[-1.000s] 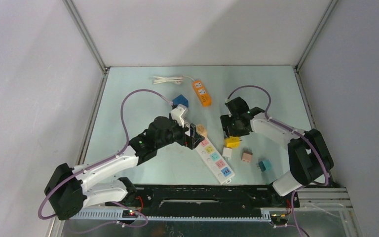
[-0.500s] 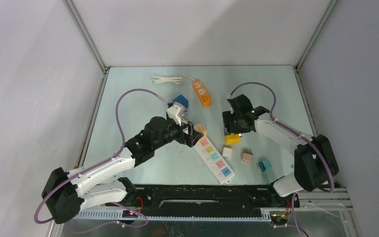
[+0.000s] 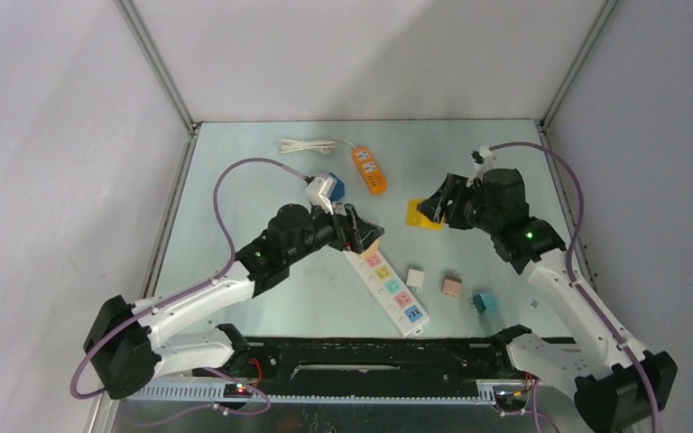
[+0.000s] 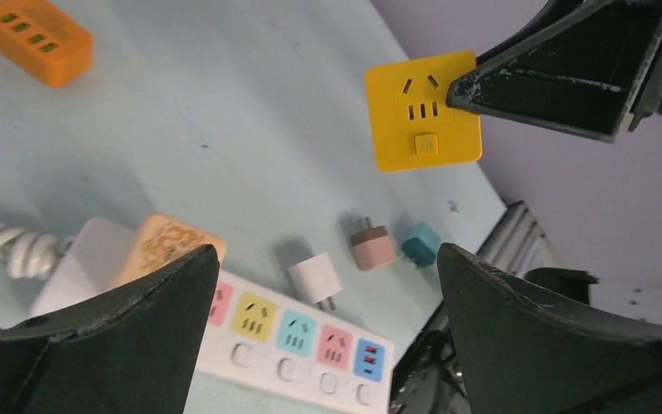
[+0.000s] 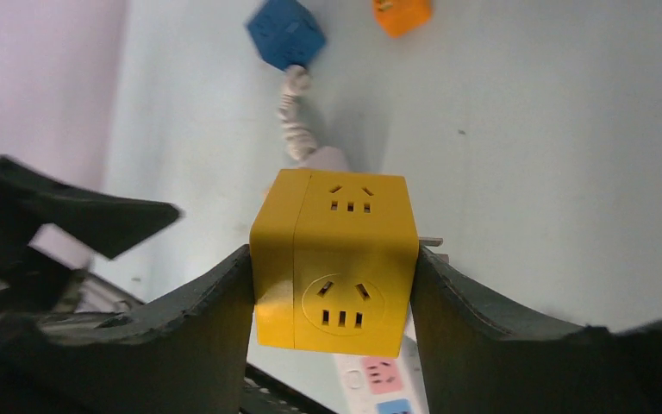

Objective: Insert the plug

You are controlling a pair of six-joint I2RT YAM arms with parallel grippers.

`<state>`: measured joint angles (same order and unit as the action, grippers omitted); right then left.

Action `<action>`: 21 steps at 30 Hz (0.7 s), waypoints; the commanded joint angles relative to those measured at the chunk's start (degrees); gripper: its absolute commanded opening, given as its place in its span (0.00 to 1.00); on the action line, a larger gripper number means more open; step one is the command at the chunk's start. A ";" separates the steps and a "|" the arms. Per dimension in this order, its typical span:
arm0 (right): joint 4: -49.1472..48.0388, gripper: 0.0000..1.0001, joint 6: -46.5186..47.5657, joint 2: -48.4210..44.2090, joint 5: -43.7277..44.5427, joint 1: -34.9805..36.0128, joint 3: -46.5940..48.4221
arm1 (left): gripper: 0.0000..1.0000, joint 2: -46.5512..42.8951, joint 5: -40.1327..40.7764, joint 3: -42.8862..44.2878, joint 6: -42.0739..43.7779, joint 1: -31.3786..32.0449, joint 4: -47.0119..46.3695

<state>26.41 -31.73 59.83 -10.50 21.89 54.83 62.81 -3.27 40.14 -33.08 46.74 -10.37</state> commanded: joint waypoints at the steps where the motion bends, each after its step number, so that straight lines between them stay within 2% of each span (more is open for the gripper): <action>1: -9.58 0.44 -12.39 -4.66 -6.11 -0.73 -2.77 | 1.00 3.80 -5.67 4.73 -7.19 -0.16 -7.04; 6: -12.37 0.43 -17.64 -6.17 -8.13 -0.26 -4.42 | 1.00 10.74 -10.81 11.19 -8.39 -0.08 -5.01; 12: -10.25 0.43 -16.83 -6.95 -5.52 1.10 -4.45 | 1.00 16.94 -12.75 21.51 -5.11 1.35 6.71; 21: -8.61 0.43 -15.57 -7.96 -3.45 1.92 -4.49 | 1.00 22.74 -12.59 26.73 -4.97 3.79 11.60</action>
<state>19.66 -47.13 53.80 -15.00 23.29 49.63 83.44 -14.74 62.78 -38.81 49.45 -1.48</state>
